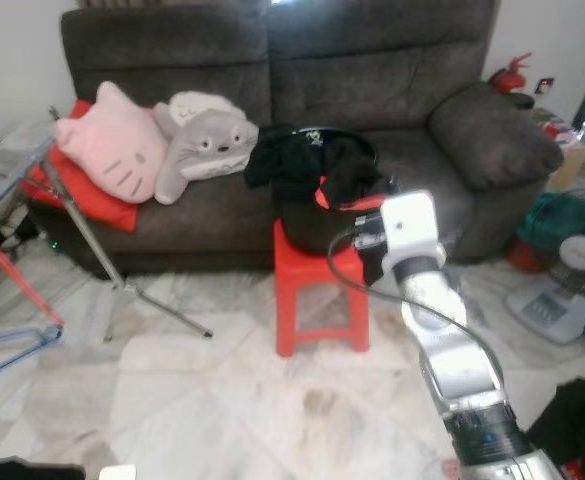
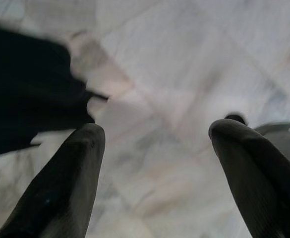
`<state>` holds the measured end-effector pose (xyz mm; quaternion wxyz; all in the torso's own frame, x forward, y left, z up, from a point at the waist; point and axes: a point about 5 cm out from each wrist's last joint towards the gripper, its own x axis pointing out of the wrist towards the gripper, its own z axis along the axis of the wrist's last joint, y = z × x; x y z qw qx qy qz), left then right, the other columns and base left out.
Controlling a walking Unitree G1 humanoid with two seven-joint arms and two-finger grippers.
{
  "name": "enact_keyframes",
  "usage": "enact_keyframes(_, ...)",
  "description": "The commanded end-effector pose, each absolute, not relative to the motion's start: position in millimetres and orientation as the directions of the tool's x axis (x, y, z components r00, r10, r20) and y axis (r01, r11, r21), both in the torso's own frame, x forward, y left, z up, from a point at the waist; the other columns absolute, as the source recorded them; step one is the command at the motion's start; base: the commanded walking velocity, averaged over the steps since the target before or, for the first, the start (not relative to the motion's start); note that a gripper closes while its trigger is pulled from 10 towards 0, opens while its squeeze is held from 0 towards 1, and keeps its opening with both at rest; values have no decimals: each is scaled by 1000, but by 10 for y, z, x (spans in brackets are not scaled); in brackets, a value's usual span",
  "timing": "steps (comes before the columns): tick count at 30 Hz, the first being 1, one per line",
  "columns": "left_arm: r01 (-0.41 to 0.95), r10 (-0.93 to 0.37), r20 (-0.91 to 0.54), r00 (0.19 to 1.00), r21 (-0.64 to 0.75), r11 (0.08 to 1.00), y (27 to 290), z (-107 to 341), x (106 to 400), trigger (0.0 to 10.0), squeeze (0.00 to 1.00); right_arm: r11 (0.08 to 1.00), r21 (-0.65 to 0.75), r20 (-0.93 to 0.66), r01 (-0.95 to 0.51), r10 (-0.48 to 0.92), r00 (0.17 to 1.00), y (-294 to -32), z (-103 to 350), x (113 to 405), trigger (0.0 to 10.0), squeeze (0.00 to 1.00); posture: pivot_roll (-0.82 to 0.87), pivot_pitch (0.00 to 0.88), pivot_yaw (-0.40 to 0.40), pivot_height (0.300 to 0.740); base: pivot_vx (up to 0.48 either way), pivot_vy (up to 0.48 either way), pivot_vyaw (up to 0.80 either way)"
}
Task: Hang hanger
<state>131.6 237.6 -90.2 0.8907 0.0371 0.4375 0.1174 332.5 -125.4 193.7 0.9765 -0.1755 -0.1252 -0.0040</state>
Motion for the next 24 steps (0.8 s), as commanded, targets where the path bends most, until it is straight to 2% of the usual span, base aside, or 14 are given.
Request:
enact_keyframes(1,-184,249,-782,571,173,968,2390,-922,1252,10000,0,938,-334,295,91,12,955,-1299,2032,3304,10000,0,-116,0,102,740,-304,0,0)
enact_keyframes(8,-181,246,-786,567,173,968,2384,-931,1231,10000,0,940,-325,334,107,8,943,-1300,2085,3283,10000,0,-117,0,104,740,-310,0,0)
enact_keyframes(11,-182,248,-786,567,174,968,2407,-928,1218,10000,0,942,-334,319,33,80,944,-1165,2036,3241,10000,0,-98,0,105,740,-331,0,0)
enact_keyframes(15,-185,251,-785,566,175,967,2411,-929,1207,10000,0,942,-337,305,16,93,948,-1142,2003,3234,10000,0,-94,0,105,740,-296,0,0)
enact_keyframes(19,-180,249,-788,563,177,968,2396,-937,1193,10000,0,945,-328,284,7,92,954,-1154,1967,3251,10000,0,-91,0,108,740,0,0,0)
enact_keyframes(24,-178,248,-789,562,177,968,2384,-940,1198,10000,0,962,-269,161,-37,82,984,-1171,1760,3288,10000,0,-73,0,106,740,0,0,0)
